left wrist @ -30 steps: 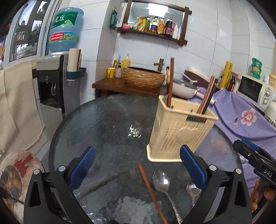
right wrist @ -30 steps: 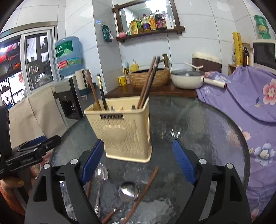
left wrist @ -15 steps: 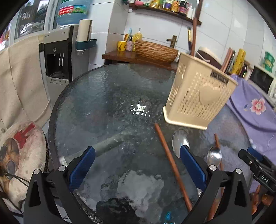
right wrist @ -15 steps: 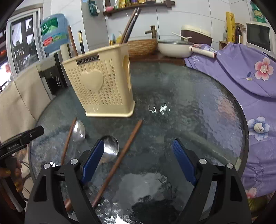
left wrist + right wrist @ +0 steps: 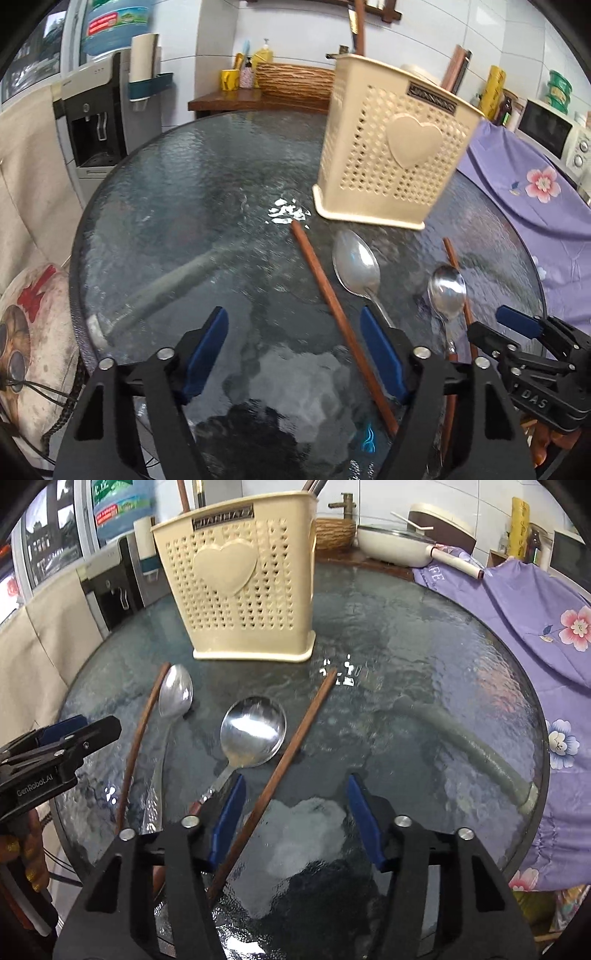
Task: Organize utensils
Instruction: 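Move both open tools back over the remaining spoons and chopsticks, then grasp a brown chopstick with the right tool while the left tool grasps another chopstick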
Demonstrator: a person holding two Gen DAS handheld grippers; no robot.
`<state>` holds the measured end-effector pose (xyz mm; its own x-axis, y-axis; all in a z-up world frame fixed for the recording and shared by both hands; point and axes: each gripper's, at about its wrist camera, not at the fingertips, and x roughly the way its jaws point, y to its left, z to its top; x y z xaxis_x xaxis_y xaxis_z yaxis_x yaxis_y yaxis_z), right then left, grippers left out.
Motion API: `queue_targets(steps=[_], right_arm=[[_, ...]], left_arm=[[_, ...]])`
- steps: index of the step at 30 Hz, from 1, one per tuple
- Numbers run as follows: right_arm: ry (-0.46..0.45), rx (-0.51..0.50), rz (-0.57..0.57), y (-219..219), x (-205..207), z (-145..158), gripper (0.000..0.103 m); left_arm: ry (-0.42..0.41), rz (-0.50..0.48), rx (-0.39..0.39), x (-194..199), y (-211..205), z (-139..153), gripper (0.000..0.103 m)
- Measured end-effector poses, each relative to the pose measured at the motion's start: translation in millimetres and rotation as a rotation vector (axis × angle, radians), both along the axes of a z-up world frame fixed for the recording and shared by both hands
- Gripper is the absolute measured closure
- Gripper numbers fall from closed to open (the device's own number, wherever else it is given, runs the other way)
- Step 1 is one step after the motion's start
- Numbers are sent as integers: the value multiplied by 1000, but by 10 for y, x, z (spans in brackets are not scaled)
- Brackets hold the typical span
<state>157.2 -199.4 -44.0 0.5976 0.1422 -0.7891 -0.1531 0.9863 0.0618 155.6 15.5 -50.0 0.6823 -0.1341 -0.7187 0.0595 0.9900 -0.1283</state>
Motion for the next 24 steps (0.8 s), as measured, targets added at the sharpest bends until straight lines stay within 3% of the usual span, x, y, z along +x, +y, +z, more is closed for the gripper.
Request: queue_targets(steps=[8,15,19,24], right_arm=[[14,-27,7,45,-13,-32,57],[27,-26,23,-33,2,-17,74],[52,11,39,-180,52,-5,83],[79,96,25,-338,146,2,83]], left_arm=[[25,-46,27,-8,-181,-67,44],[33,-58,78,10,-244,-101,59],[39,-55,88,59,-169,-99,63],[51,-53,78,162,-73,-93,63]])
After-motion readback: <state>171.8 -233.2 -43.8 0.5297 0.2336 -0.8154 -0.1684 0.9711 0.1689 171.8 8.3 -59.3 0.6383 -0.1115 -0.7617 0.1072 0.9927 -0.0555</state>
